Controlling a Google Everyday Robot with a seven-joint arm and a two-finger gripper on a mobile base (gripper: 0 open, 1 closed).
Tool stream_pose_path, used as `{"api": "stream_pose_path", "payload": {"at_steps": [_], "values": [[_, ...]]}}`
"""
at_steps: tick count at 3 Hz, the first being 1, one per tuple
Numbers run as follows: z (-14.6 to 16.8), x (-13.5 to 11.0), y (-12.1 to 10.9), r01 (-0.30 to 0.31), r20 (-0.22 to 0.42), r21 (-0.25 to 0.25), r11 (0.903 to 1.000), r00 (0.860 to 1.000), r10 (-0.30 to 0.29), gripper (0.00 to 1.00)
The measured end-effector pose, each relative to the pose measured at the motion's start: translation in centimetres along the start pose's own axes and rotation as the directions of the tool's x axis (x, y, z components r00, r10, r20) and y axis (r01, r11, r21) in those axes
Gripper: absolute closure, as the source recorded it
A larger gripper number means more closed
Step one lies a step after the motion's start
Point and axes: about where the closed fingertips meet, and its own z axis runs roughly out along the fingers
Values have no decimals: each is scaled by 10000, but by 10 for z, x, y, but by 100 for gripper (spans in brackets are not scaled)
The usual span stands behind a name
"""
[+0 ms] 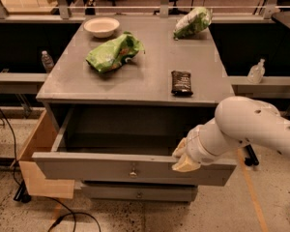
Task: Open top drawer
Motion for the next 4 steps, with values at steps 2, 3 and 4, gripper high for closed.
{"api": "stream_pose_path", "payload": {"at_steps": [2,3,4], "values": [[-14,-1,37,-338,54,-3,9994,9994,338,100],[-14,-2,37,-317,45,-2,9995,9995,317,85],[-14,-3,38,-294,36,-2,9996,9996,294,62]]}}
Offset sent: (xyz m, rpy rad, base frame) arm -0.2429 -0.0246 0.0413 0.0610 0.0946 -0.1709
